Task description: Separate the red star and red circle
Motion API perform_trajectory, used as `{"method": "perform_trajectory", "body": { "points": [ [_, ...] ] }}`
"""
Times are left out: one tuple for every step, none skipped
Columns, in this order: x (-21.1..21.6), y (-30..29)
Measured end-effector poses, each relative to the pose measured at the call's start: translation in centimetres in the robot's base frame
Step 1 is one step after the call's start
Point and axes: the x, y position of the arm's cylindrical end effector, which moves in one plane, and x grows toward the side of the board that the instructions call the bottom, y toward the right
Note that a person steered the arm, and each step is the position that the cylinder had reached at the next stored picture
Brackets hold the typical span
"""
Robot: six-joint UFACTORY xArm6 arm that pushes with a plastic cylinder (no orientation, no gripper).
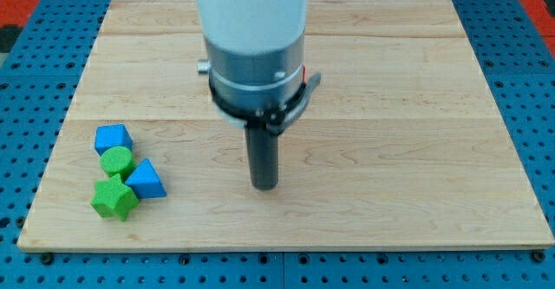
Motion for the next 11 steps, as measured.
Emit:
{"method": "perform_trajectory", "body": {
  "points": [
    [-2.4, 1.6],
    [-6.9, 2.1],
    [-9.6, 2.0],
    [-11.5, 2.5],
    [-13.4, 2.5],
    [-16.0, 2.5],
    [-18.1, 2.5],
    [-19.6, 4.0],
    [-20.5, 4.2],
    [-21.2, 4.2],
    [-21.0, 3.4]
  ]
}}
